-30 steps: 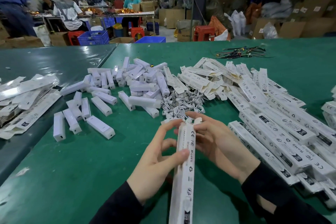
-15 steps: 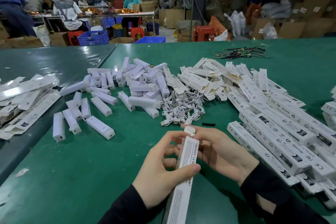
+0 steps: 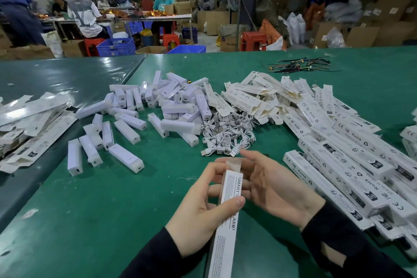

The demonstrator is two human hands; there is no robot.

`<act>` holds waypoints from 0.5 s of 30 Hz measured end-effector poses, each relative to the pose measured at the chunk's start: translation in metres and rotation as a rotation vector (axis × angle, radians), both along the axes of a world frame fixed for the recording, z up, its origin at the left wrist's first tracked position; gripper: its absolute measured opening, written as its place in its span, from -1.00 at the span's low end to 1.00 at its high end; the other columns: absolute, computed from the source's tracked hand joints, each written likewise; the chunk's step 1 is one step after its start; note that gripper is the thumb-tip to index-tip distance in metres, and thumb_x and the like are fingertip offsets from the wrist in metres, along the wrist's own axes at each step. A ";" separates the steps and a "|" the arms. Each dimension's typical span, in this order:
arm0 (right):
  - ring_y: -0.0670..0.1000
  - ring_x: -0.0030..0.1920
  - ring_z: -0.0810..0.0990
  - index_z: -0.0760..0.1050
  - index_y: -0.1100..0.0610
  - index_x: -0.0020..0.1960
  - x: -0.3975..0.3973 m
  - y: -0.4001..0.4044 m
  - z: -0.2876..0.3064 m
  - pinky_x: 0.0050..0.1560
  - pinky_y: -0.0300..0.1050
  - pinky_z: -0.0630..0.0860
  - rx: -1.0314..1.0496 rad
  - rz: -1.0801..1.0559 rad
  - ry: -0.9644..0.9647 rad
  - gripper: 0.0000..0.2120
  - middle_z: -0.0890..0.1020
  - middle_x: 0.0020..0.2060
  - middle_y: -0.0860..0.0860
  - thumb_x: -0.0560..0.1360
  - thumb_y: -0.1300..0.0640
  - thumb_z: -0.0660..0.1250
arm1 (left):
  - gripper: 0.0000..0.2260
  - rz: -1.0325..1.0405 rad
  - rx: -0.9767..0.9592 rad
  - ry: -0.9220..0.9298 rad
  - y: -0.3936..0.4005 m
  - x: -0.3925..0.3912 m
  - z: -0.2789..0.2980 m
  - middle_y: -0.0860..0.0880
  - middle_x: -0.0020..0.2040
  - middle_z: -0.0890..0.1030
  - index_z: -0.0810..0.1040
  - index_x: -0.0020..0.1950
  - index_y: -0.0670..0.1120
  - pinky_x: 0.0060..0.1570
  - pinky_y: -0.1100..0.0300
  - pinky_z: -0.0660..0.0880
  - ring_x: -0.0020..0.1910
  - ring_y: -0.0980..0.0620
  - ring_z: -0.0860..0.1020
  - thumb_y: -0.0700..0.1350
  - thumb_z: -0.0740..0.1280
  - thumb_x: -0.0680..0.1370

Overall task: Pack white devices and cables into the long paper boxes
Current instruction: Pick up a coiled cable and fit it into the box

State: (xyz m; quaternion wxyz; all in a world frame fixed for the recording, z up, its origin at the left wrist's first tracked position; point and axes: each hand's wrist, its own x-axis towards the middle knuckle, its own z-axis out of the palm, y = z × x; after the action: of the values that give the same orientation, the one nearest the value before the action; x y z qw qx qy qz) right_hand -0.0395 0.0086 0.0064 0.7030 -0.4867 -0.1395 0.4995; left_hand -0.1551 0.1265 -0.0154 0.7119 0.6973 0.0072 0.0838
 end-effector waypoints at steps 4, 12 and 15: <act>0.08 0.15 0.65 0.59 0.29 0.20 0.000 0.000 -0.003 -0.05 -0.19 0.61 0.017 0.004 -0.120 -0.69 0.67 0.11 0.18 0.54 0.18 0.25 | -0.71 0.034 -0.010 0.007 0.000 0.000 -0.001 -0.24 -0.06 0.56 0.43 0.07 0.13 -0.39 0.03 0.51 -0.43 0.10 0.53 -0.14 0.41 0.44; 0.10 0.19 0.63 0.54 0.33 0.25 -0.002 0.001 -0.001 0.22 -0.07 0.54 0.016 -0.014 -0.210 -0.70 0.66 0.14 0.20 0.61 0.27 0.16 | -0.55 0.018 -0.205 0.078 0.002 -0.002 0.003 -0.20 -0.23 0.50 0.25 0.17 0.06 -0.59 0.15 0.49 -0.53 -0.07 0.48 -0.19 0.45 0.47; 0.11 0.18 0.63 0.54 0.35 0.24 -0.001 0.000 0.000 0.19 -0.10 0.56 0.025 -0.014 -0.233 -0.70 0.66 0.14 0.20 0.60 0.30 0.15 | -0.56 -0.012 -0.248 0.092 0.004 -0.002 0.004 -0.25 -0.20 0.50 0.23 0.19 0.04 -0.60 0.14 0.49 -0.54 -0.10 0.49 -0.17 0.43 0.48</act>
State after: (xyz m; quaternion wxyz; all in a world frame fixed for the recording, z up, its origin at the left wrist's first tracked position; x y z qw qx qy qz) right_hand -0.0409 0.0084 0.0062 0.6914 -0.5337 -0.2230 0.4330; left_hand -0.1574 0.1300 -0.0114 0.7919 0.6072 0.0461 0.0459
